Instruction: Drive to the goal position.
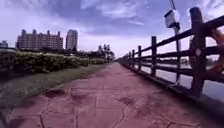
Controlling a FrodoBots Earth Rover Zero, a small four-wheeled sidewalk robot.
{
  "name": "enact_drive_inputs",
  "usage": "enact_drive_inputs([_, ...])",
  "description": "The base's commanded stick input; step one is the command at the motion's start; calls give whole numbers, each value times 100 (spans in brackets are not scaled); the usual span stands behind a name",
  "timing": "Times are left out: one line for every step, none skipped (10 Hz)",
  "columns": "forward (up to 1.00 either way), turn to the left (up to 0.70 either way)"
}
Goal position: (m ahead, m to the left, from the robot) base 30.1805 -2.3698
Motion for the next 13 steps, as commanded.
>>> enact_drive_inputs([100,0])
enact_drive_inputs([100,0])
enact_drive_inputs([100,0])
enact_drive_inputs([100,0])
enact_drive_inputs([100,0])
enact_drive_inputs([100,0])
enact_drive_inputs([100,0])
enact_drive_inputs([100,0])
enact_drive_inputs([100,0])
enact_drive_inputs([100,0])
enact_drive_inputs([100,0])
enact_drive_inputs([100,0])
enact_drive_inputs([100,0])
